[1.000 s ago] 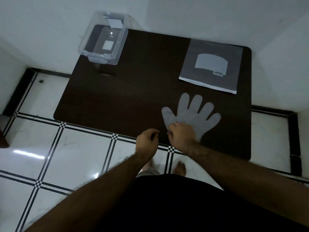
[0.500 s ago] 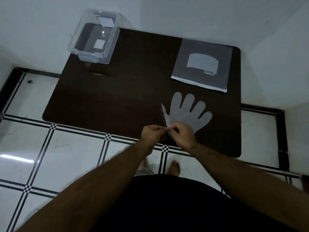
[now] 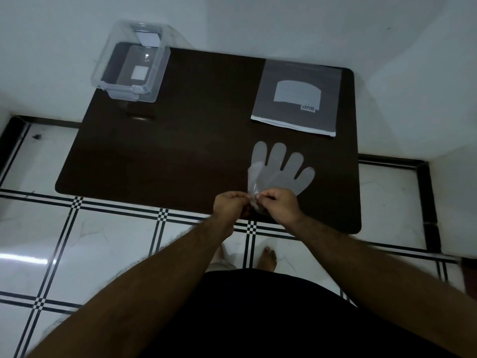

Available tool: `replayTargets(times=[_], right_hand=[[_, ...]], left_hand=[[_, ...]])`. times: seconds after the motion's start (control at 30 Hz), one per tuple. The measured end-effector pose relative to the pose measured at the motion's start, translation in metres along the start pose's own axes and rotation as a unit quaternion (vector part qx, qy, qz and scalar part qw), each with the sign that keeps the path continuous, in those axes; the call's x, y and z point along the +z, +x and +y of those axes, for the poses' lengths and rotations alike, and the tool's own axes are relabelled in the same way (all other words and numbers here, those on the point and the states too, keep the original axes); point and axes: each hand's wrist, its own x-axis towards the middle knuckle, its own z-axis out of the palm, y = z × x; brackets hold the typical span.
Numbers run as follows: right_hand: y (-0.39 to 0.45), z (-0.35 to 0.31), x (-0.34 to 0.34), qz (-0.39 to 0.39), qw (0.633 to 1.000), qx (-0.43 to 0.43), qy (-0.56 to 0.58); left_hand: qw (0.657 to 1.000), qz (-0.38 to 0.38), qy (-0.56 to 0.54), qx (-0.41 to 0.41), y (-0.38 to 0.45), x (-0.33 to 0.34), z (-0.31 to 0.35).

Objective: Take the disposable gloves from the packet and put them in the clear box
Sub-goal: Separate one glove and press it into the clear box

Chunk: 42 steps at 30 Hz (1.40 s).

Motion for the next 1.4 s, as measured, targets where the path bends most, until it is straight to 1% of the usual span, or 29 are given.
replayTargets(times=[0.1, 0.27, 0.37, 0.43, 0.5, 0.53, 0.57, 0.6, 0.63, 0.67, 0.7, 0.73, 0.77, 0.8, 0.83, 0.87, 0.97, 1.07, 1.13, 1.17, 1.2, 1.23, 1.27, 1.33, 1.37, 1.4], right_hand=[[-0.001, -0.001, -0.004, 0.005, 1.0, 0.011, -0.003], [0.0, -0.003, -0.015, 0.031, 0.999, 0.018, 0.005], [0.004, -0.001, -0.026, 0.049, 0.998, 0.029, 0.011], [0.005, -0.002, -0.036, 0.064, 0.998, 0.026, 0.007], [0.007, -0.003, -0.044, 0.076, 0.997, 0.015, -0.009], [0.007, -0.004, -0.047, 0.079, 0.997, 0.01, -0.019], [0.007, -0.006, -0.051, 0.081, 0.996, 0.004, -0.032], [0.007, -0.007, -0.053, 0.085, 0.995, -0.004, -0.044], [0.008, -0.009, -0.055, 0.089, 0.994, -0.012, -0.055], [0.009, -0.01, -0.057, 0.092, 0.994, -0.017, -0.063], [0.009, -0.012, -0.058, 0.094, 0.993, -0.02, -0.069], [0.01, -0.012, -0.059, 0.096, 0.992, -0.024, -0.076], [0.01, -0.013, -0.06, 0.098, 0.991, -0.028, -0.083], [0.01, -0.014, -0.061, 0.102, 0.99, -0.032, -0.089], [0.011, -0.015, -0.063, 0.105, 0.989, -0.036, -0.093], [0.011, -0.016, -0.065, 0.109, 0.988, -0.043, -0.097], [0.011, -0.02, -0.073, 0.11, 0.986, -0.05, -0.115], [0.013, -0.021, -0.078, 0.108, 0.984, -0.052, -0.132], [0.014, -0.025, -0.08, 0.109, 0.983, -0.055, -0.137], [0.015, -0.027, -0.081, 0.11, 0.983, -0.057, -0.139], [0.015, -0.029, -0.082, 0.113, 0.982, -0.06, -0.142], [0.015, -0.03, -0.082, 0.117, 0.981, -0.064, -0.143], [0.014, -0.033, -0.083, 0.121, 0.979, -0.069, -0.146], [0.016, -0.036, -0.085, 0.129, 0.976, -0.083, -0.152], [0.017, -0.038, -0.087, 0.132, 0.975, -0.088, -0.154], [0.018, -0.041, -0.088, 0.133, 0.975, -0.089, -0.157]], left_hand=[[1.0, 0.005, 0.007, -0.002, -0.002, 0.002, 0.001], [0.999, 0.03, -0.031, -0.025, -0.003, 0.003, 0.002], [0.995, 0.082, -0.045, -0.043, 0.0, 0.0, 0.001], [0.989, 0.139, -0.033, -0.034, -0.003, 0.0, 0.004], [0.98, 0.198, 0.01, 0.012, -0.015, 0.002, 0.013], [0.973, 0.211, 0.063, 0.065, -0.021, 0.002, 0.017], [0.957, 0.203, 0.154, 0.142, -0.026, 0.002, 0.02], [0.917, 0.173, 0.276, 0.231, -0.027, 0.001, 0.022], [0.854, 0.114, 0.401, 0.311, -0.028, 0.001, 0.024], [0.776, 0.041, 0.514, 0.364, -0.025, 0.001, 0.026], [0.699, -0.029, 0.602, 0.386, -0.02, 0.001, 0.027], [0.635, -0.082, 0.663, 0.388, -0.016, 0.002, 0.028], [0.587, -0.11, 0.702, 0.388, -0.012, 0.002, 0.028], [0.56, -0.114, 0.724, 0.386, -0.009, 0.003, 0.028], [0.558, -0.1, 0.729, 0.384, -0.007, 0.003, 0.028], [0.575, -0.073, 0.723, 0.376, -0.006, 0.003, 0.028], [0.661, 0.025, 0.677, 0.323, -0.007, 0.003, 0.032], [0.74, 0.073, 0.612, 0.269, -0.01, 0.003, 0.037], [0.78, 0.084, 0.574, 0.236, -0.012, 0.005, 0.04], [0.787, 0.09, 0.567, 0.228, -0.013, 0.007, 0.041], [0.781, 0.094, 0.571, 0.235, -0.014, 0.009, 0.043], [0.758, 0.087, 0.591, 0.262, -0.014, 0.01, 0.043], [0.722, 0.062, 0.62, 0.301, -0.013, 0.012, 0.044], [0.64, -0.024, 0.68, 0.357, -0.01, 0.014, 0.044], [0.606, -0.059, 0.706, 0.362, -0.008, 0.014, 0.044], [0.586, -0.078, 0.723, 0.357, -0.005, 0.014, 0.043]])
